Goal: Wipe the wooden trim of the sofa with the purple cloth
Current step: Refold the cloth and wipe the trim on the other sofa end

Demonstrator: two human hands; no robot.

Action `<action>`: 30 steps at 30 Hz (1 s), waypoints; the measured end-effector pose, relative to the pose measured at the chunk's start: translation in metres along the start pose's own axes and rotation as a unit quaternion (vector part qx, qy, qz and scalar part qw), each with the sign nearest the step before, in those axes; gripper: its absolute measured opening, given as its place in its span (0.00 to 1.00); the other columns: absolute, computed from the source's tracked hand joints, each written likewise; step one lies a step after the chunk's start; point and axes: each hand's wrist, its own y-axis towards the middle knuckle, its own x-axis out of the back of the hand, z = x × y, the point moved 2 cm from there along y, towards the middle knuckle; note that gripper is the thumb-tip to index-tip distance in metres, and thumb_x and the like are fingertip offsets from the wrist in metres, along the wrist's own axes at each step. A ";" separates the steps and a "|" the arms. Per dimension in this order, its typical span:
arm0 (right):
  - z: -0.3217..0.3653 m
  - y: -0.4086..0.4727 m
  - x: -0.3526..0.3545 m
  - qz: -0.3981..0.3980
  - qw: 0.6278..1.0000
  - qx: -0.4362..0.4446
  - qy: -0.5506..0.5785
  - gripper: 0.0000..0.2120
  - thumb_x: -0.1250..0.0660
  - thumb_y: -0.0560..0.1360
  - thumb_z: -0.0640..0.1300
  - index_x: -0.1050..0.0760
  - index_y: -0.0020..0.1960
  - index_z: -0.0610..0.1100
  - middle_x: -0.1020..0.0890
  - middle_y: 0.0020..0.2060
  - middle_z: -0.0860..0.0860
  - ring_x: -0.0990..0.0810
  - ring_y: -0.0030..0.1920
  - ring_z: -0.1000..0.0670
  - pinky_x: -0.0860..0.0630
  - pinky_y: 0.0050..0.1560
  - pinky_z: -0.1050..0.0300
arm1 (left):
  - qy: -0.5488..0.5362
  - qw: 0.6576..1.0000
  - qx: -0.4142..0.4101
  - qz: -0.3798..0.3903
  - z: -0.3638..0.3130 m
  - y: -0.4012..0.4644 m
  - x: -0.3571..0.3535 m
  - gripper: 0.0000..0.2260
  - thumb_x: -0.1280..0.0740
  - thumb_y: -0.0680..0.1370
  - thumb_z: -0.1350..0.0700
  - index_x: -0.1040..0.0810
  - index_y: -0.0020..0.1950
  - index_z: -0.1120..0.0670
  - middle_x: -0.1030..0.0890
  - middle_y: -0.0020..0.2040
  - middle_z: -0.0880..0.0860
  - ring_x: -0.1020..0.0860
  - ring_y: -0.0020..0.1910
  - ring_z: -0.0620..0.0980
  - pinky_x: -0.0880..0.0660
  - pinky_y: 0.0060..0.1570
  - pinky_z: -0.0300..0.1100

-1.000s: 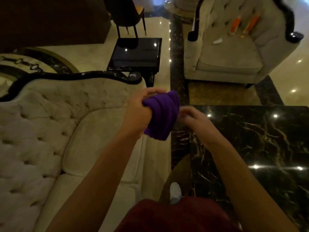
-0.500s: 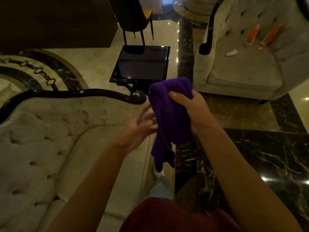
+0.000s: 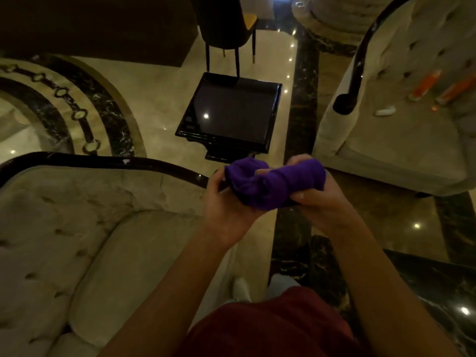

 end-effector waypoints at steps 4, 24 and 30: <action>-0.009 0.047 0.020 0.019 0.999 -0.038 -0.026 0.29 0.22 0.70 0.60 0.21 0.63 0.44 0.18 0.62 0.39 0.24 0.69 0.33 0.26 0.69 0.36 | 0.122 0.983 -0.026 -0.134 -0.008 0.042 -0.014 0.24 0.33 0.80 0.40 0.21 0.66 0.58 0.19 0.66 0.63 0.20 0.65 0.60 0.21 0.62 0.54; -0.176 0.158 0.066 -0.034 0.906 -0.167 -0.389 0.18 0.29 0.77 0.54 0.26 0.66 0.60 0.19 0.56 0.62 0.22 0.57 0.63 0.22 0.64 0.50 | 0.055 0.912 -0.110 -0.391 0.010 0.151 0.074 0.37 0.50 0.79 0.26 0.22 0.73 0.50 0.17 0.68 0.55 0.19 0.68 0.53 0.21 0.66 0.49; -0.221 0.236 0.104 -0.120 0.905 -0.160 -0.375 0.18 0.28 0.78 0.45 0.26 0.67 0.52 0.22 0.49 0.66 0.23 0.49 0.72 0.28 0.53 0.73 | 0.156 0.837 -0.143 -0.504 -0.026 0.157 0.169 0.19 0.48 0.87 0.39 0.23 0.68 0.44 0.20 0.63 0.41 0.22 0.63 0.43 0.26 0.59 0.39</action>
